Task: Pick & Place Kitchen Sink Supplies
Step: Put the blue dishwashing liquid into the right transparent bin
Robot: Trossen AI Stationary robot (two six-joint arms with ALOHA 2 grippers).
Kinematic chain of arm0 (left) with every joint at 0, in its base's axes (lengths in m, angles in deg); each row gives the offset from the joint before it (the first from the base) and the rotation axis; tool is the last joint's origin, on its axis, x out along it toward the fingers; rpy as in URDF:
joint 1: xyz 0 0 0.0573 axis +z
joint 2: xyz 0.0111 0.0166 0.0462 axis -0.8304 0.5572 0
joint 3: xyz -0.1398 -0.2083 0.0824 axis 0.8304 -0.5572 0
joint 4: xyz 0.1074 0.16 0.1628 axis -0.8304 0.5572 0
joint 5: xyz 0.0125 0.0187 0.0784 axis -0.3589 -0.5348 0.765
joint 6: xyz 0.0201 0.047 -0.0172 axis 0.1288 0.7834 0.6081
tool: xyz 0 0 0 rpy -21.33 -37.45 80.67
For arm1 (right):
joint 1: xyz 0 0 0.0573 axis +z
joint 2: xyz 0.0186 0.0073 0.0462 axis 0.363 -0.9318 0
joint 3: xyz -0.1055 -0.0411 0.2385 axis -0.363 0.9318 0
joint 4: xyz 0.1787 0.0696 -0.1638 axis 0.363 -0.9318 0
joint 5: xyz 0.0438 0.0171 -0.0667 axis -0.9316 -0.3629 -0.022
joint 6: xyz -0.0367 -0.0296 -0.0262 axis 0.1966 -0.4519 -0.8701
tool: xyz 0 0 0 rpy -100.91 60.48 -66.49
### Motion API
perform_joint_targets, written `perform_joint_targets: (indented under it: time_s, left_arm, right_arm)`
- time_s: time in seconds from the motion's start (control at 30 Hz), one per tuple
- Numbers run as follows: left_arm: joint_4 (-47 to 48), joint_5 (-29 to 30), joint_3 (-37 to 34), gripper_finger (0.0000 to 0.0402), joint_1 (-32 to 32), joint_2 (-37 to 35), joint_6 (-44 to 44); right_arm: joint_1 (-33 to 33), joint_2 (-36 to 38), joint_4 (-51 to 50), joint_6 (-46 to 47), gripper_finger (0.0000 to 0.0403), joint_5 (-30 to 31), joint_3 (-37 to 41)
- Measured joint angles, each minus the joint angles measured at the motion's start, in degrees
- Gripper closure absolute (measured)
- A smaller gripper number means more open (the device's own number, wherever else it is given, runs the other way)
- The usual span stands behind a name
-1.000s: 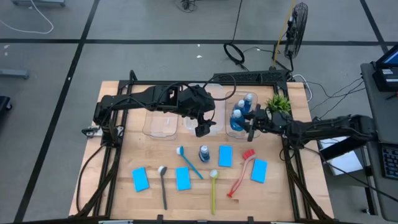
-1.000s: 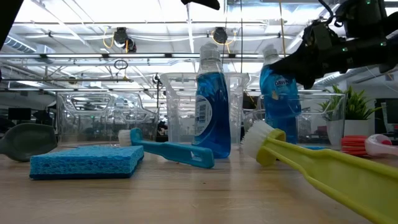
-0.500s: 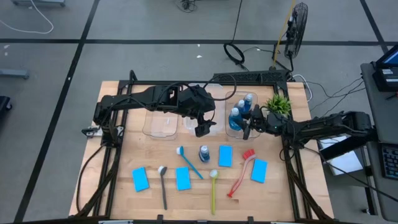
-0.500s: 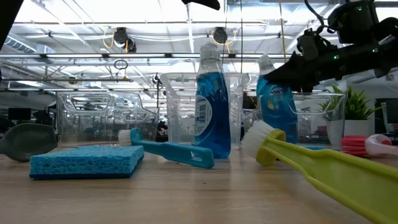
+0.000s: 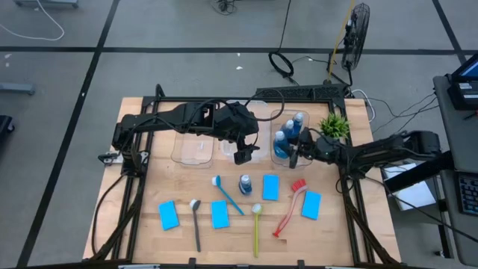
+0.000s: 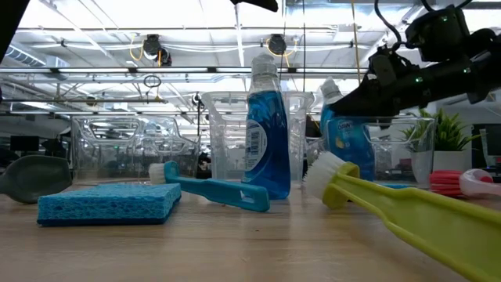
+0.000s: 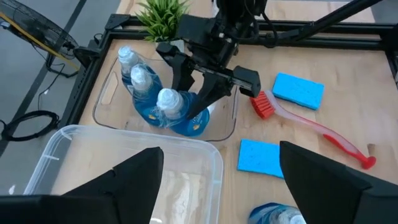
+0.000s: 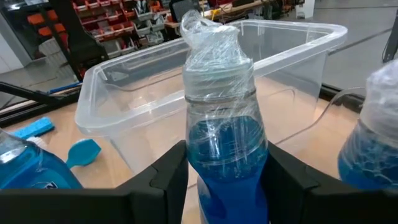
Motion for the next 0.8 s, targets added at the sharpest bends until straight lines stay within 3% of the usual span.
perform_joint_targets:
  time_s: [0.3, 0.8]
  left_arm:
    - [0.02, 0.06, 0.00, 0.0079, 0.00, 0.00, 0.04]
    - [0.05, 0.06, 0.00, 0.0094, 0.00, 0.00, 0.09]
  right_arm:
    - [0.00, -4.03, 1.94, 1.81, 0.0239, 0.00, -0.04]
    - [-0.04, -4.23, 3.00, 1.50, 0.0205, -1.81, -0.04]
